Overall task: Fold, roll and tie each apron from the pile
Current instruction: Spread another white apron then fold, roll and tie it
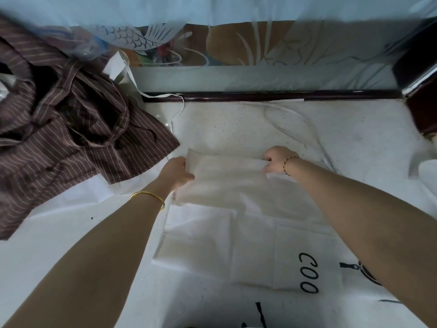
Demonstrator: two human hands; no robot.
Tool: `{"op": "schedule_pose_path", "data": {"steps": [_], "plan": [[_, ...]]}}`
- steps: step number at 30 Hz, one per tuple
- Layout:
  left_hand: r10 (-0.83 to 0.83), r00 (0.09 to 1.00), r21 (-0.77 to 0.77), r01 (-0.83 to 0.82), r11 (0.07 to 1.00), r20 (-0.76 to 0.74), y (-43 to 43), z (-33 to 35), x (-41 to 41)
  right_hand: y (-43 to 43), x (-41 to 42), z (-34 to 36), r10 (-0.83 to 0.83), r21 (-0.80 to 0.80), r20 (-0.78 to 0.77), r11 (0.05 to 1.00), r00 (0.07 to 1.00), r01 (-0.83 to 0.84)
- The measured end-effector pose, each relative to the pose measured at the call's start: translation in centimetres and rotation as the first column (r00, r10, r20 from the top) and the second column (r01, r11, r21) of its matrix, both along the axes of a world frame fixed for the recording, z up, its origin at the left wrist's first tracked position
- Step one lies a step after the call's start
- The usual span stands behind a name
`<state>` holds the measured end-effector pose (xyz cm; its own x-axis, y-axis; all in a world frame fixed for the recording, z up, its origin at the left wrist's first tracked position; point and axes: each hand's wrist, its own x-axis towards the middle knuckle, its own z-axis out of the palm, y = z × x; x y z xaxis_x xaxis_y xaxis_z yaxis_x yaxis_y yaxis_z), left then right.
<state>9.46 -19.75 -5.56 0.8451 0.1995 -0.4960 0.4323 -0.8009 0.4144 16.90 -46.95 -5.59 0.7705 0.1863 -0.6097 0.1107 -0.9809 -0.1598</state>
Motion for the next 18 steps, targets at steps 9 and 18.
{"op": "schedule_pose_path", "data": {"steps": [9,18], "plan": [[0.095,0.986,0.243,-0.059,0.968,-0.138,0.6,-1.9,0.8,0.1,0.1,-1.1,0.020,-0.024,0.075,1.000,0.997,-0.018],[0.106,0.994,0.247,-0.099,0.964,-0.016,1.3,-2.5,1.2,0.5,0.7,-1.4,0.015,-0.047,0.178,0.999,0.984,-0.006]]}}
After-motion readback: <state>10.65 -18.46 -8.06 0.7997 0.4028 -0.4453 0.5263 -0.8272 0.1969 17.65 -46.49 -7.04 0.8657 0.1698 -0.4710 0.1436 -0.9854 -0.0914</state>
